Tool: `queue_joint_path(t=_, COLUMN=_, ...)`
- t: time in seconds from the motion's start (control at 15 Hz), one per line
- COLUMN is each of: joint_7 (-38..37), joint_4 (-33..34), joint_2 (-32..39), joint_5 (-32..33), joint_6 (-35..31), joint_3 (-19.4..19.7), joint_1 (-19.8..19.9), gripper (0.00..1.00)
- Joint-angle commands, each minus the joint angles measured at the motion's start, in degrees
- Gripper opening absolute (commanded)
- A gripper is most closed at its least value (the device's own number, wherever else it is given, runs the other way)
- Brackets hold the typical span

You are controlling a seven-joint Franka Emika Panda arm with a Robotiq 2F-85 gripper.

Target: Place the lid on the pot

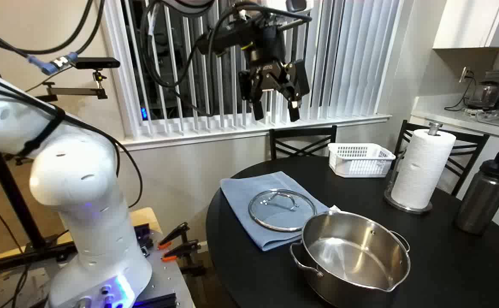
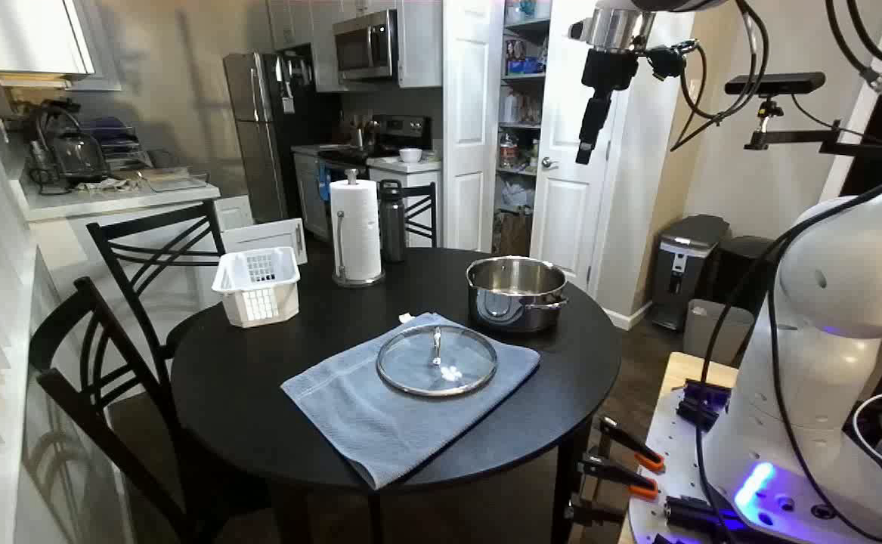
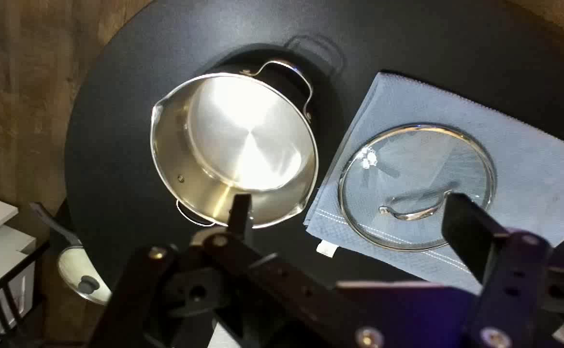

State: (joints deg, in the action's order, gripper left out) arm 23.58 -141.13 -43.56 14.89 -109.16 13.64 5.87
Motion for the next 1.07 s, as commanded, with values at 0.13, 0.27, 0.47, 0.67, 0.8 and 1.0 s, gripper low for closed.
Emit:
queue_joint_path(t=0.13, joint_7=-0.11, joint_4=0.18, joint_2=0.02, joint_5=0.09, joint_6=0.23, joint_3=0.14, joint_1=-0.24, gripper=1.00)
queue_joint_path(t=0.27, joint_7=-0.11, joint_4=0.18, joint_2=0.02, joint_5=0.09, joint_6=0.23, joint_3=0.14, joint_1=-0.24, gripper=1.00)
queue_joint_path(t=0.47, joint_7=-3.81, joint_4=0.29, joint_2=2.77, joint_5=-0.17, joint_6=-2.36, joint_3=-1.91, joint_1=-0.75, gripper=1.00)
queue_joint_path(t=0.67, joint_7=-16.71, joint_4=1.64, joint_2=10.13, joint_5=-4.11, joint_6=-9.26, joint_3=-4.90, joint_1=-0.89, gripper=1.00)
queue_joint_path(t=0.8, joint_7=-24.20, joint_4=2.44, joint_2=15.71, joint_5=-6.25, joint_6=-14.68, joint_3=-7.02, joint_1=-0.46, gripper=1.00)
queue_joint_path(t=1.0, joint_7=-34.22, joint_4=2.52, joint_2=23.70, joint_5=-6.27, joint_6=-25.10, joint_3=-9.17, joint_1=1.78, gripper=1.00)
